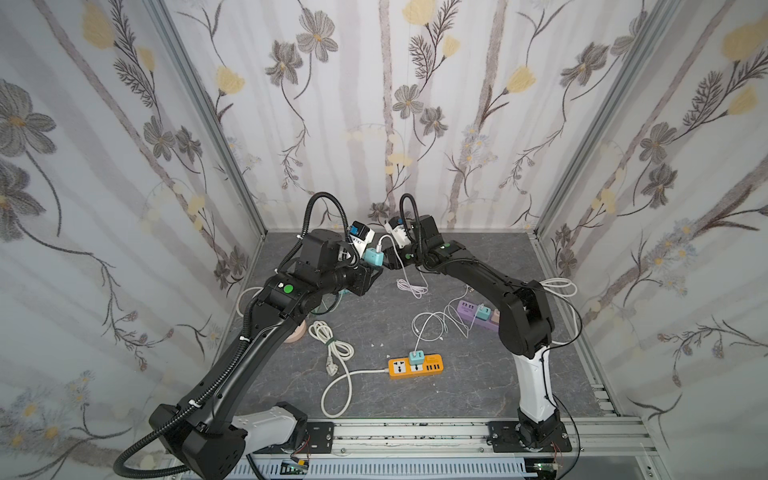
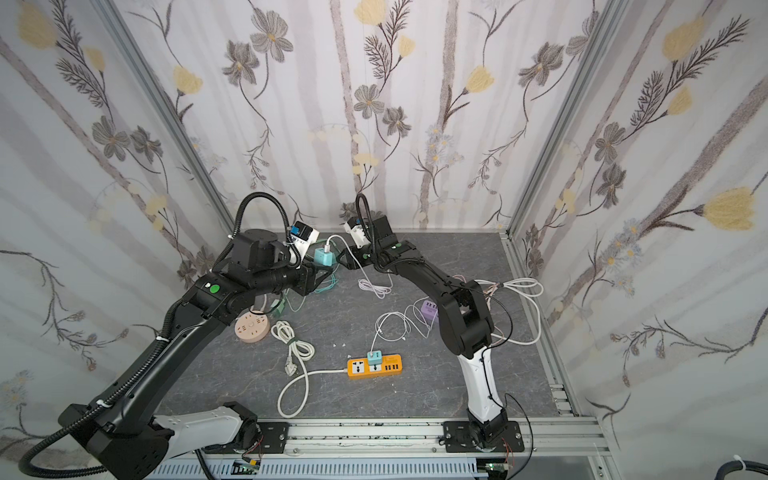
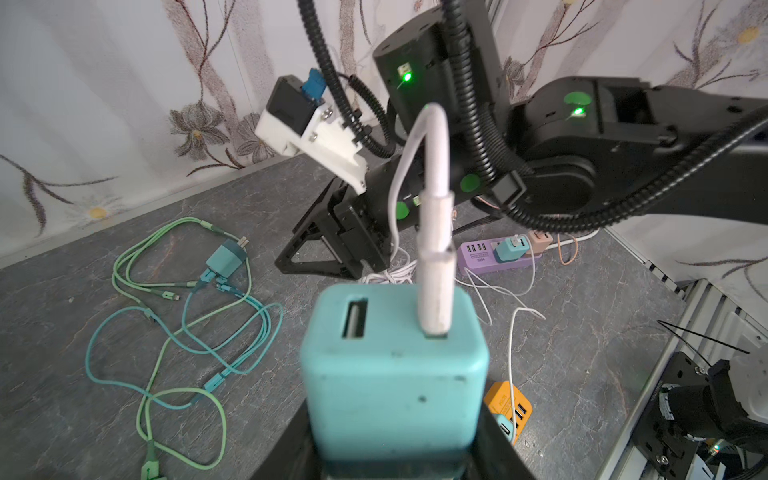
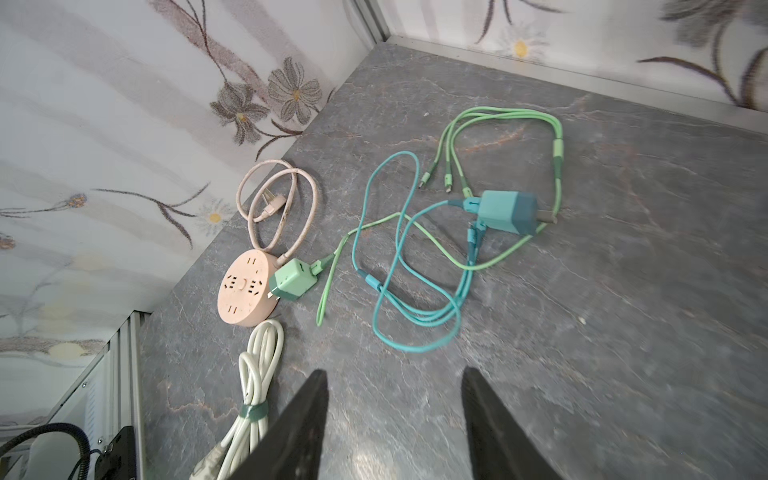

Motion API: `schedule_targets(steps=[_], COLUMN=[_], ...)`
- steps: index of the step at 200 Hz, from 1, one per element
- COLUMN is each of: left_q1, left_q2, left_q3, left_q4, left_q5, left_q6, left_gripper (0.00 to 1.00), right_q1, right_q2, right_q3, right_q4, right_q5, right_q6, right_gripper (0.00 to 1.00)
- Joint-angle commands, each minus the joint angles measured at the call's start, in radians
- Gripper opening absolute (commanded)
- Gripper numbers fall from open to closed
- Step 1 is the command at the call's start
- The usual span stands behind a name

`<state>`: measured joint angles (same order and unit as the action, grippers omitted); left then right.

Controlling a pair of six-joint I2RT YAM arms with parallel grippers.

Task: Insert the plug
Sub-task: 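Close the right gripper on the teal charger while the left gripper opens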

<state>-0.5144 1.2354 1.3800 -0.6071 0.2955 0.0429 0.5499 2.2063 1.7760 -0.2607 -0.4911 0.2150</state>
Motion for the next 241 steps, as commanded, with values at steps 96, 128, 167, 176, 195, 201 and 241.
schedule_targets(steps=[96, 128, 167, 176, 195, 201, 241], left_q1=[-0.107, -0.135, -0.157, -0.161, -0.168, -0.171, -0.211], left_q2=[0.183, 0.206, 0.228, 0.226, 0.221, 0.219, 0.213], left_q3=[-0.064, -0.074, -0.064, -0.07, -0.082, -0.084, -0.12], left_q4=[0.161, 0.195, 0.179, 0.177, 0.187, 0.187, 0.244], left_q5=[-0.012, 0.008, -0.013, -0.018, -0.018, -0.018, -0.11], left_q6=[0.466, 0.612, 0.704, 0.725, 0.739, 0.741, 0.807], left_gripper=[0.2, 0.18, 0.19, 0.2, 0.19, 0.19, 0.18], right_q1=[-0.23, -0.183, -0.137, -0.125, -0.108, -0.103, -0.099], right_q2=[-0.786, -0.832, -0.743, -0.729, -0.709, -0.705, -0.673], right_q3=[-0.561, -0.649, -0.626, -0.623, -0.619, -0.619, -0.599], right_q4=[-0.175, -0.068, -0.072, -0.066, -0.037, -0.03, -0.035], right_q5=[-0.434, -0.429, -0.504, -0.479, -0.42, -0.397, -0.303], right_q6=[0.059, 0.143, 0.152, 0.15, 0.166, 0.17, 0.186], right_gripper=[0.71, 0.7, 0.69, 0.69, 0.68, 0.67, 0.65])
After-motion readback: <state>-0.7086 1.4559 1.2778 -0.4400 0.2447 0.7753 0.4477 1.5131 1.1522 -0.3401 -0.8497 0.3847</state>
